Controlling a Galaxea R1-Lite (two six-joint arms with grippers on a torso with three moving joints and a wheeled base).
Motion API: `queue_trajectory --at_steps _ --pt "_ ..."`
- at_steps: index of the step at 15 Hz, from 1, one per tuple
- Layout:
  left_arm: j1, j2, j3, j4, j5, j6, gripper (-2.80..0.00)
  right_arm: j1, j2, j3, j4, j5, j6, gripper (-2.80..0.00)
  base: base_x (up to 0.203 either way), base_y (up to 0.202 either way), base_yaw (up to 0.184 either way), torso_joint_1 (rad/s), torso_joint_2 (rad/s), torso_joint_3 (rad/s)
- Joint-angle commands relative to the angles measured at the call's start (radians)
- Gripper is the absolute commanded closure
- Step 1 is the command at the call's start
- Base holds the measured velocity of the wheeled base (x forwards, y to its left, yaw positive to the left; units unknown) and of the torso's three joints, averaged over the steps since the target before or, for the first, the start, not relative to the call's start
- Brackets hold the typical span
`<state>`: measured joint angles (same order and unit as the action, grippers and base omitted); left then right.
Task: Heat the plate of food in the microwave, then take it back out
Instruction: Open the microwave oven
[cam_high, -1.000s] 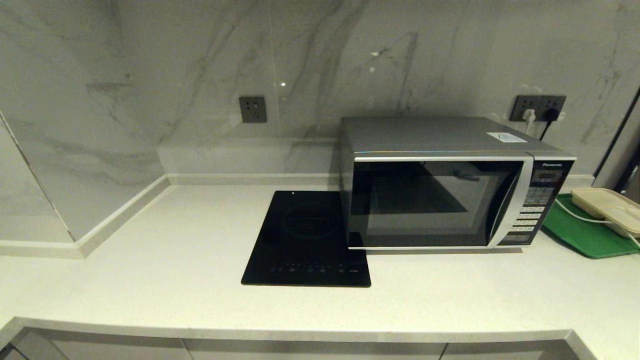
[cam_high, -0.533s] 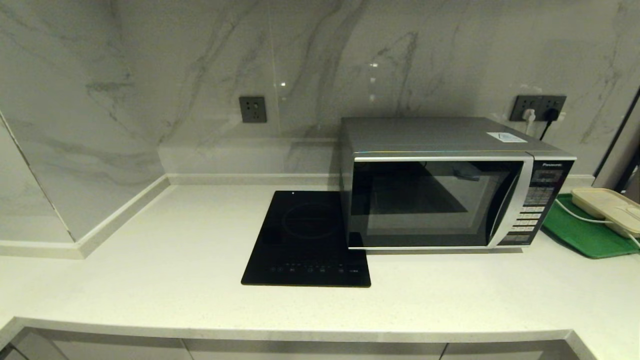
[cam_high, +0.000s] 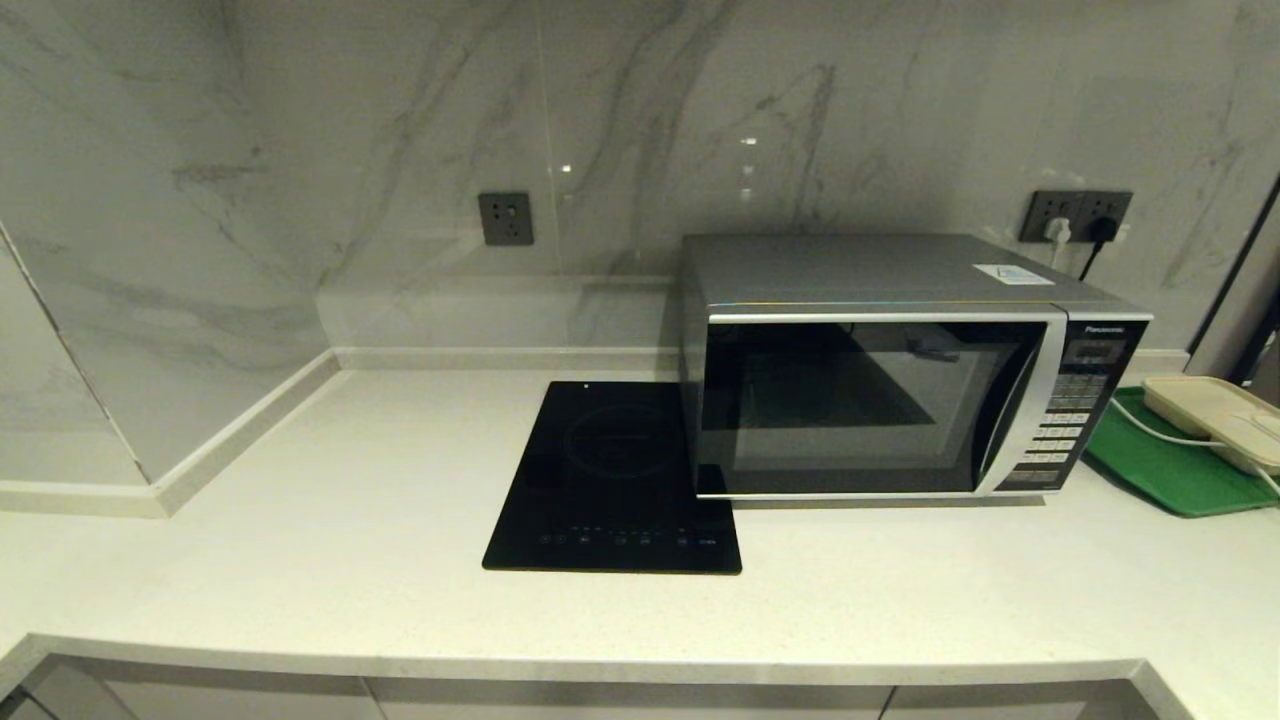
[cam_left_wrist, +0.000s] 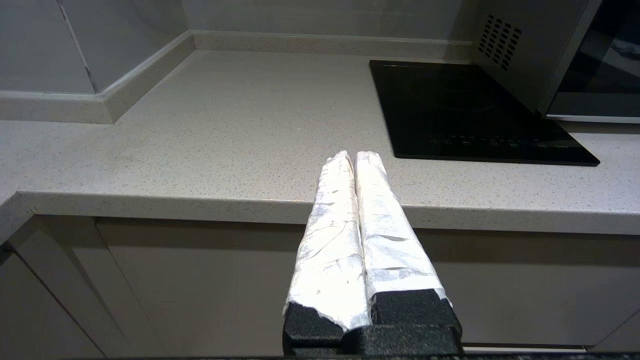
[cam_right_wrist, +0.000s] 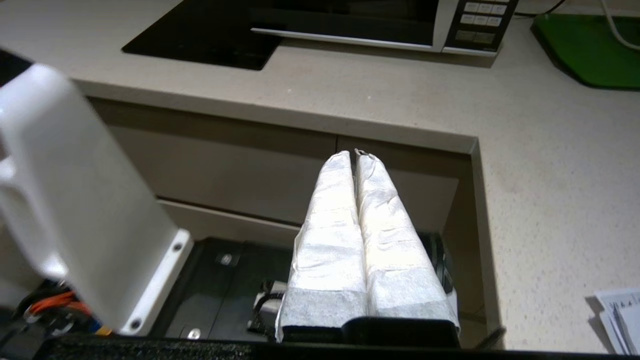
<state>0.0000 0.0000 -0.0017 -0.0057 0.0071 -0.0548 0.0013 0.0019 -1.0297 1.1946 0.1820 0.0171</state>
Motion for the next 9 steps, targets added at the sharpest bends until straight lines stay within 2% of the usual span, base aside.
queue_trajectory --at_steps 1,7,9 --pt "0.0 0.0 0.0 0.0 0.001 0.0 0.0 0.0 -0.002 0.219 -0.259 -0.026 0.009 0.0 0.0 0.0 0.0 0.0 0.0 0.0" --pt "0.0 0.0 0.0 0.0 0.001 0.0 0.0 0.0 -0.001 0.791 -0.991 -0.144 0.008 0.0 0.0 0.0 0.0 0.0 0.0 0.0" --pt "0.0 0.0 0.0 0.0 0.001 0.0 0.0 0.0 -0.002 0.939 -1.16 -0.169 0.002 0.0 0.0 0.0 0.0 0.0 0.0 0.0"
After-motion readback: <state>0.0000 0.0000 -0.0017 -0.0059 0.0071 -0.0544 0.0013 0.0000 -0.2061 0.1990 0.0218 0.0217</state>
